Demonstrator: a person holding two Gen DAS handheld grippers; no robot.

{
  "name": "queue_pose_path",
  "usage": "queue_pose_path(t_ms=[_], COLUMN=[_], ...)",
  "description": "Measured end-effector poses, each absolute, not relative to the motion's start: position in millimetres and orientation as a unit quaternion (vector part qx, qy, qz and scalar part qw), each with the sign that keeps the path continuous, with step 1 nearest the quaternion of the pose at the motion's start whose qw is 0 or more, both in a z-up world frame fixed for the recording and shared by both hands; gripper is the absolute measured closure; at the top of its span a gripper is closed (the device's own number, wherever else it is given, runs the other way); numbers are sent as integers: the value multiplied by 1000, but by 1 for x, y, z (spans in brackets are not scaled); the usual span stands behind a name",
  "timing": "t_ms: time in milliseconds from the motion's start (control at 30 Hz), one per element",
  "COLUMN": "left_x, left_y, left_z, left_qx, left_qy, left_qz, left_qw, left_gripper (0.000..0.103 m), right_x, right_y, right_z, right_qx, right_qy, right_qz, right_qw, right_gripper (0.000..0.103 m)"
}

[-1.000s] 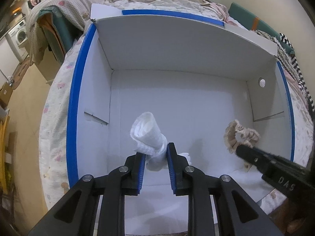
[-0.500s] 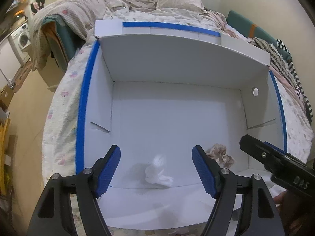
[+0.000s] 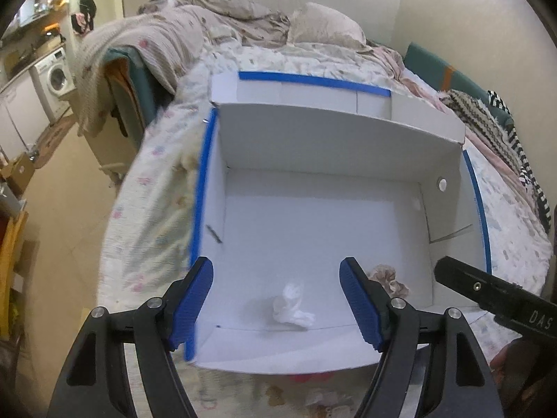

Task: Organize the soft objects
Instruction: 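Move the left gripper back and grasp the clear plastic bag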

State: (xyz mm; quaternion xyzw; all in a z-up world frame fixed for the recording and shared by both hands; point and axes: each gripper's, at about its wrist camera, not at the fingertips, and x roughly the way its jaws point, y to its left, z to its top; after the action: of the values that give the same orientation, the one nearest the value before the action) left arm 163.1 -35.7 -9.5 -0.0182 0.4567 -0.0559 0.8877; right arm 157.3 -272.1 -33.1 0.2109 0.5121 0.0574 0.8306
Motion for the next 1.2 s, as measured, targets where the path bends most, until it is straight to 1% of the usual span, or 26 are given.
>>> queue_pose_path(t_ms=[233, 433, 700, 900, 1000, 1200], left_x=[144, 119, 95, 81, 78, 77], left_y=[-14, 0, 13, -2, -20, -62], left_z=[-9, -20, -29, -60, -86, -123], left_qx=[-46, -58, -83, -75, -71, -61], left_qy=[467, 476, 489, 532, 575, 631], left_qz=[-53, -40, -41, -59, -77, -117], left_qw=[882, 876, 867, 841, 811, 765], left_gripper=[30, 30, 30, 30, 30, 30], right_x=[144, 128, 99, 85, 82, 77], right_y=[-268, -266, -273, -276, -282, -299], right_z=[-27, -27, -41, -46, -49, -51], right_qx=[189, 167, 195, 214, 226, 244], right_qy=[516, 524, 544, 546, 549, 548], right_qz=[65, 71, 64, 52, 47, 31], right_qw=[833, 832, 813, 808, 803, 800], right_gripper=[3, 3, 3, 3, 3, 3])
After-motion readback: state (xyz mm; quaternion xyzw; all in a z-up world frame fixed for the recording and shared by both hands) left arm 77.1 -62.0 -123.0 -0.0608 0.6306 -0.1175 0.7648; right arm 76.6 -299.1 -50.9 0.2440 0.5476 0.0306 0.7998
